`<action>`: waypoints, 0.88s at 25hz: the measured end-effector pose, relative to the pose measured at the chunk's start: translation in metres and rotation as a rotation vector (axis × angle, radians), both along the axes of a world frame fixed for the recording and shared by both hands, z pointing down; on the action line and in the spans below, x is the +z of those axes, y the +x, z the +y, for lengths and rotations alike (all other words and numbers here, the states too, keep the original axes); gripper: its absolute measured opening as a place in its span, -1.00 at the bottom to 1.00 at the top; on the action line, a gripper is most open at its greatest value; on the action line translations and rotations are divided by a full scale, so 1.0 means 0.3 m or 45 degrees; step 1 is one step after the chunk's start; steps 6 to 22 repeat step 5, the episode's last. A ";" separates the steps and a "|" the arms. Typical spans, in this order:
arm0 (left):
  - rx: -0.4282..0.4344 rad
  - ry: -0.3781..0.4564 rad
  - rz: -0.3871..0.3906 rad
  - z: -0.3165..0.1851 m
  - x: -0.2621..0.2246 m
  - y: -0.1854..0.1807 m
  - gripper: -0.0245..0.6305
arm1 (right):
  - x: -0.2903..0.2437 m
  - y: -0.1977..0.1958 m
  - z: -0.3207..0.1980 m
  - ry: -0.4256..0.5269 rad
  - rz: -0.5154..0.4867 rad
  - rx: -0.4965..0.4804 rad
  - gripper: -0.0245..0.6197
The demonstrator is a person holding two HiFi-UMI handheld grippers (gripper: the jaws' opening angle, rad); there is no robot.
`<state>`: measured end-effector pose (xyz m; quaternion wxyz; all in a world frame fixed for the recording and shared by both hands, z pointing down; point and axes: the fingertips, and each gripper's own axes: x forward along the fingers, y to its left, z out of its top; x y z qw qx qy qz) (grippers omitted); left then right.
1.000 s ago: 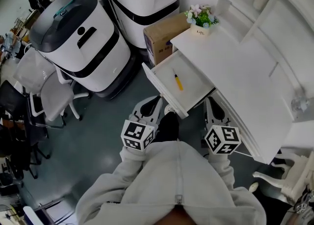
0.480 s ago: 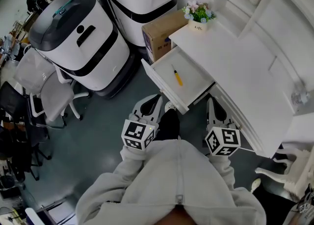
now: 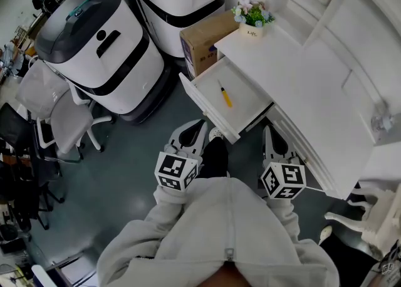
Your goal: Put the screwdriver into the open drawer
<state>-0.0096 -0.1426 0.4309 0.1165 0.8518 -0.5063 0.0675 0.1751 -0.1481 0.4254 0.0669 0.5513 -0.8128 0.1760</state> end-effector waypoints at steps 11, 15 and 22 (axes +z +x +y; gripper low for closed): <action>0.005 -0.004 -0.001 -0.005 0.009 0.005 -0.88 | 0.012 0.008 -0.007 -0.010 -0.009 0.006 -0.82; 0.005 -0.004 -0.001 -0.005 0.009 0.005 -0.88 | 0.012 0.008 -0.007 -0.010 -0.009 0.006 -0.82; 0.005 -0.004 -0.001 -0.005 0.009 0.005 -0.88 | 0.012 0.008 -0.007 -0.010 -0.009 0.006 -0.82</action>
